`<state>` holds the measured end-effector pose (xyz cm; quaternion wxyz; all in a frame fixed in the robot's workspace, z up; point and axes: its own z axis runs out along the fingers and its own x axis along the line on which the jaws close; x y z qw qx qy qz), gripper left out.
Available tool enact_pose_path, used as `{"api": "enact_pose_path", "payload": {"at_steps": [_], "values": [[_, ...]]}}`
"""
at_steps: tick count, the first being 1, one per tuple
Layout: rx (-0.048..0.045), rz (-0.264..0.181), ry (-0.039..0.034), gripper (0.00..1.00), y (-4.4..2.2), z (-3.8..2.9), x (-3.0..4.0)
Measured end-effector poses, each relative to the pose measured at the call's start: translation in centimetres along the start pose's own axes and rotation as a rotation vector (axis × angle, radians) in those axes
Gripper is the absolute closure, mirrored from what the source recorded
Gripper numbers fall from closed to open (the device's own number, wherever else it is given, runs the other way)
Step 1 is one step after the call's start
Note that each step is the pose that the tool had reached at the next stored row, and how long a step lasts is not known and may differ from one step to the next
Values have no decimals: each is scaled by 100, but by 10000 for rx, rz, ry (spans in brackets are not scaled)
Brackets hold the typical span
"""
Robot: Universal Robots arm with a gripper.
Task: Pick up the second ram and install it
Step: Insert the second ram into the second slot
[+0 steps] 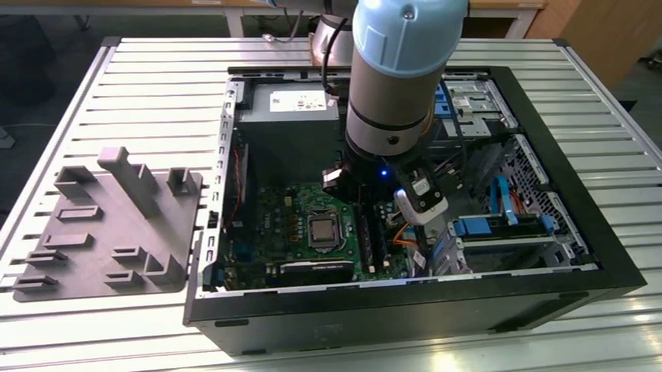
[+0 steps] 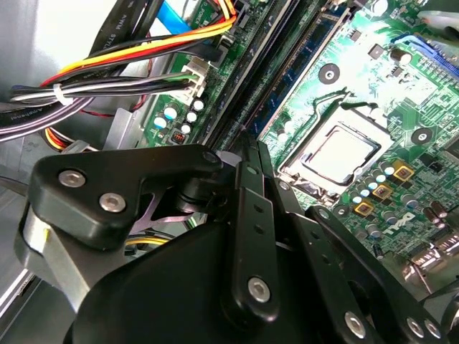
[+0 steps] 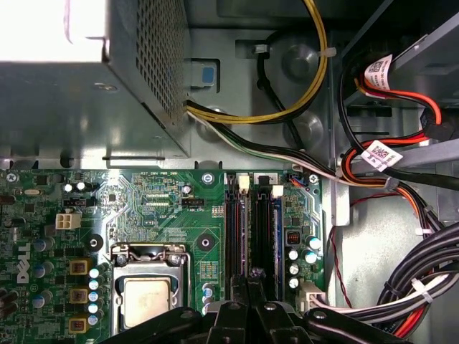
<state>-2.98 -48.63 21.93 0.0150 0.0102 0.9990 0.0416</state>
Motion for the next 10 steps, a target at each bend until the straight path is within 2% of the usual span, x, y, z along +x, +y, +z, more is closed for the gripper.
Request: {"api": "enact_pose_path", "payload": {"at_steps": [6,7,10], "values": [[-1,0,0,88,0,1,0],[-1,0,0,82,0,1,0],[-1,1,0,82,0,1,0]]}}
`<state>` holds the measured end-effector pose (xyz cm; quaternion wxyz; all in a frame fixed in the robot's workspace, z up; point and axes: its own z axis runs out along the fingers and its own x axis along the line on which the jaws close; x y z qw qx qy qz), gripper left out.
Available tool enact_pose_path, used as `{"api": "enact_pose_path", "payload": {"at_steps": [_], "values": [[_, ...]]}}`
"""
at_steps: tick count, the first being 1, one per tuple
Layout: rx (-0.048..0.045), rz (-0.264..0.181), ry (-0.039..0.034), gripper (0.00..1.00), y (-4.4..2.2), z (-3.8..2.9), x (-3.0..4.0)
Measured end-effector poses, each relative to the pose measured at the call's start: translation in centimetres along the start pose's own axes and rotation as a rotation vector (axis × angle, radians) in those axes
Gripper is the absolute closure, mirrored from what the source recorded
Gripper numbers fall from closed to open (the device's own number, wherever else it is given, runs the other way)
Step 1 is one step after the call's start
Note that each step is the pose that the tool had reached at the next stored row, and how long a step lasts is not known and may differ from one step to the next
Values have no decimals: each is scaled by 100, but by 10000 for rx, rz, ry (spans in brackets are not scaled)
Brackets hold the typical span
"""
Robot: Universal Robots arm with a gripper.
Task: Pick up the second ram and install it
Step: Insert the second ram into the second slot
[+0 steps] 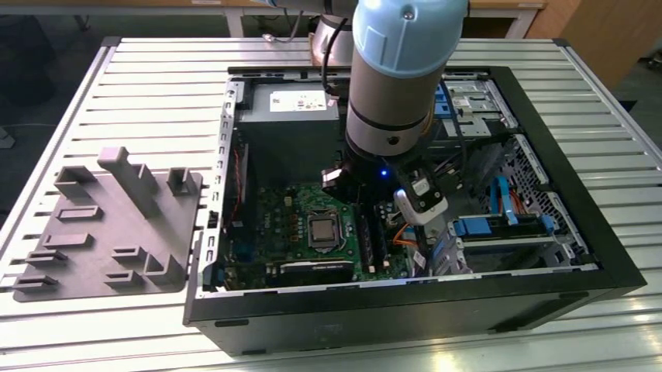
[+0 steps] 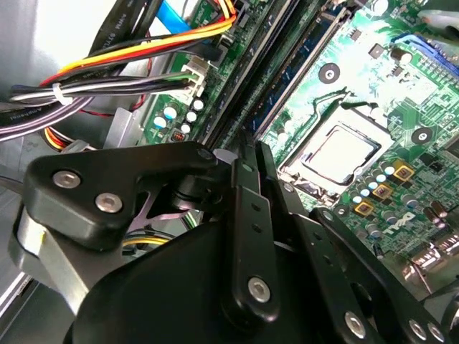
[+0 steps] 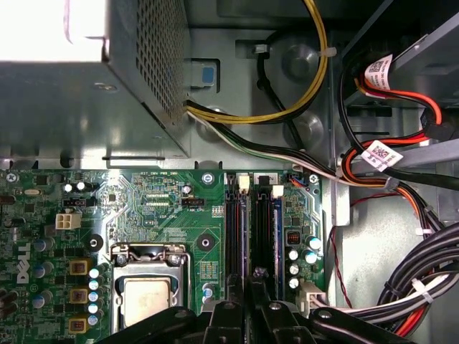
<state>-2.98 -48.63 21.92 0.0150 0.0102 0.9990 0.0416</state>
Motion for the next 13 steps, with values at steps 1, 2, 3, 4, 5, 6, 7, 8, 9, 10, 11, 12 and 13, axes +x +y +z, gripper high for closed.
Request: {"api": "enact_pose_path", "payload": {"at_steps": [1,2,3,4,5,6,7,8,9,10,11,12,13], "values": [[-1,0,0,82,0,-2,0],[1,0,0,82,1,-15,-1],[0,0,0,82,3,-40,-1],[0,0,0,82,6,-73,-2],[-1,0,-1,82,9,-107,-3],[1,0,0,82,11,-139,-4],[2,0,1,82,14,-168,-5],[1,0,0,82,15,-185,-5],[-1,0,0,82,16,-185,-5],[-1,0,-1,82,16,-186,-6],[-3,0,-1,82,16,-186,-6],[-1,-1,-1,82,16,-187,-6],[1,0,0,82,16,-189,-6]]}}
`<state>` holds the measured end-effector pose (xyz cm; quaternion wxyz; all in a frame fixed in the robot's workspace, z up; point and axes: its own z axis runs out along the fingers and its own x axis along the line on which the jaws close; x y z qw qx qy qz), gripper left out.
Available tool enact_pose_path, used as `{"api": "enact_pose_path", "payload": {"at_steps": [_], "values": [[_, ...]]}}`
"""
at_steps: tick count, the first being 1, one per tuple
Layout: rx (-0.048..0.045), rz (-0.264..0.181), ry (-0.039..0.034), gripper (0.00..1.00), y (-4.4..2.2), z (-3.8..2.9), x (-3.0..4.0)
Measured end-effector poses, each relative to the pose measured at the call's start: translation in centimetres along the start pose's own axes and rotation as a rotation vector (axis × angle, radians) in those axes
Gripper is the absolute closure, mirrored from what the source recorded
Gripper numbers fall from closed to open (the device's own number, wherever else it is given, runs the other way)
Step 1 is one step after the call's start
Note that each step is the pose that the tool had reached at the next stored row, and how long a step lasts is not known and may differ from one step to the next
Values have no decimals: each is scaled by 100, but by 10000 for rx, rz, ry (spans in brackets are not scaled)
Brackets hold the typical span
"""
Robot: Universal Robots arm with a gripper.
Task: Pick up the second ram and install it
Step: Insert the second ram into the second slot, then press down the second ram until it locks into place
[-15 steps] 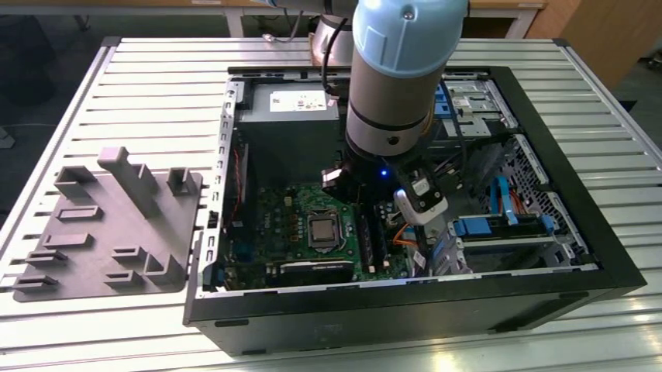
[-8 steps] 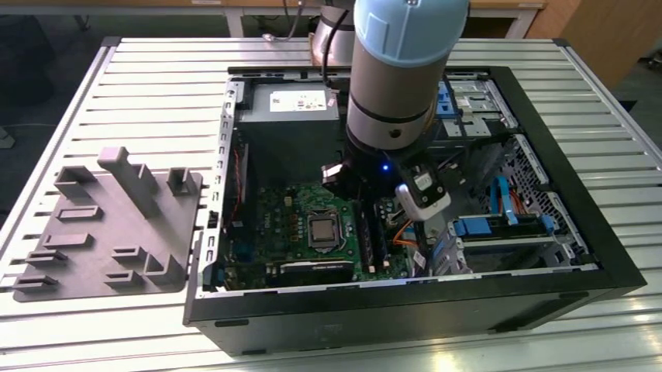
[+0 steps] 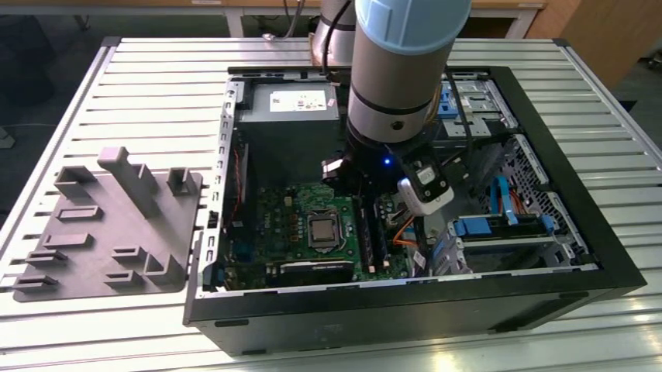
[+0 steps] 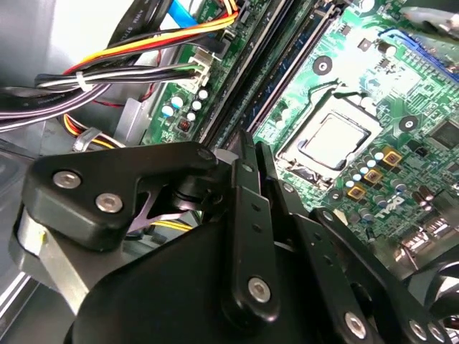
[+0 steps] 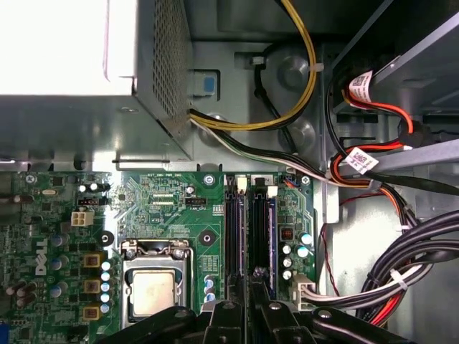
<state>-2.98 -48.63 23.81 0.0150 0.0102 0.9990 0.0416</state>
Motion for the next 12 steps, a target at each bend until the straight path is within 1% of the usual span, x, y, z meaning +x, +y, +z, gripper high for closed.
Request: {"api": "enact_pose_path", "payload": {"at_steps": [3,4,9,11,12], "values": [[0,-1,0,83,0,-2,0],[0,0,0,89,0,-2,0],[0,0,0,89,1,-5,0],[0,0,0,89,2,-29,-1],[1,0,0,89,3,-29,-1]]}}
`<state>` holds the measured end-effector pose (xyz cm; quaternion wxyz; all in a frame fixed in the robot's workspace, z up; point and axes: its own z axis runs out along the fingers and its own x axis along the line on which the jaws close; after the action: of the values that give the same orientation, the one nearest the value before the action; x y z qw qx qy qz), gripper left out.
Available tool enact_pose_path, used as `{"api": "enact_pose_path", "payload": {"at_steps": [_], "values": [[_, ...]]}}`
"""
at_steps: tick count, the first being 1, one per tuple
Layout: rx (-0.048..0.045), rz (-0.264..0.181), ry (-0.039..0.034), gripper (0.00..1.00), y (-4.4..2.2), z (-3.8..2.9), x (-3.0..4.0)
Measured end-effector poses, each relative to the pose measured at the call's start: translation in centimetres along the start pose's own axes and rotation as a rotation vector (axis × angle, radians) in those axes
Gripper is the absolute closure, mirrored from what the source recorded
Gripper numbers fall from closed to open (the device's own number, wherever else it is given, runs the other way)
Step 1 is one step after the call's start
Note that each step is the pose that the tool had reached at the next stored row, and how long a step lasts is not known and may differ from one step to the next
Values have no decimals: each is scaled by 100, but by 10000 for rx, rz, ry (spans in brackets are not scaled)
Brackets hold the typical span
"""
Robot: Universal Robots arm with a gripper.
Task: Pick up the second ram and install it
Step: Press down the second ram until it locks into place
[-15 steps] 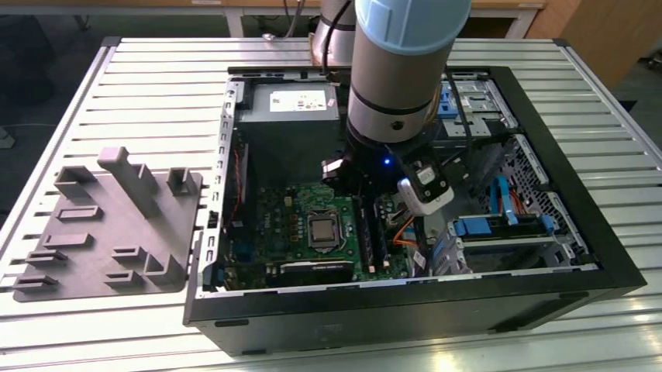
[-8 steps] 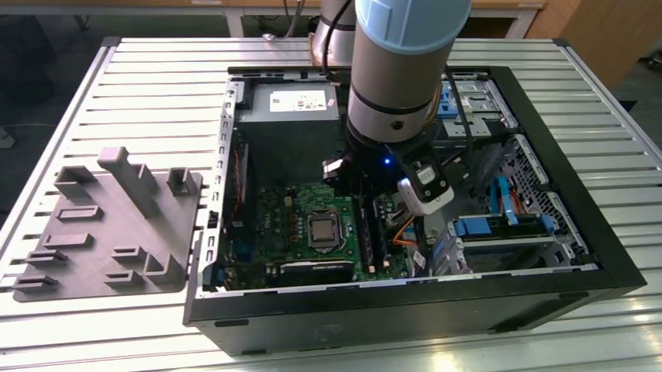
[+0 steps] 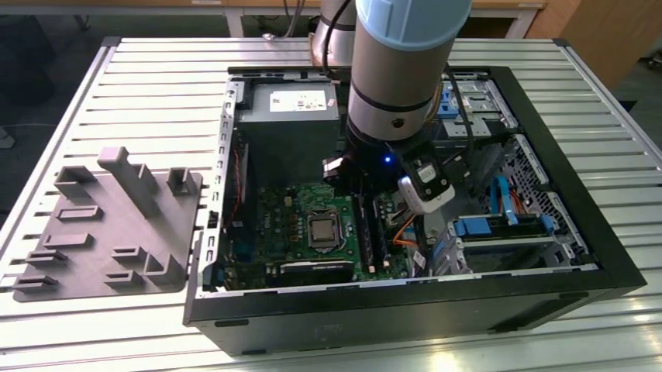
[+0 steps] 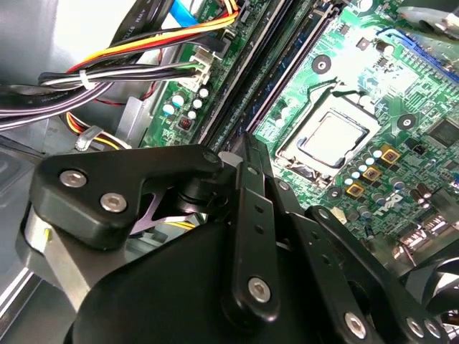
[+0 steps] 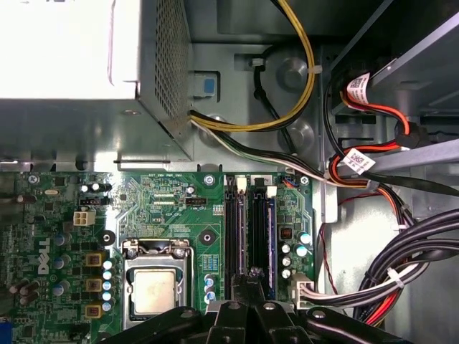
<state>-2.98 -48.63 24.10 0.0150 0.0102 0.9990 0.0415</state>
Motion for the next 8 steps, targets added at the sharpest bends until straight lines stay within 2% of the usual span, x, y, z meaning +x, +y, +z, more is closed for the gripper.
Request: {"api": "enact_pose_path", "payload": {"at_steps": [8], "values": [[-1,0,-1,89,36,4,0]]}}
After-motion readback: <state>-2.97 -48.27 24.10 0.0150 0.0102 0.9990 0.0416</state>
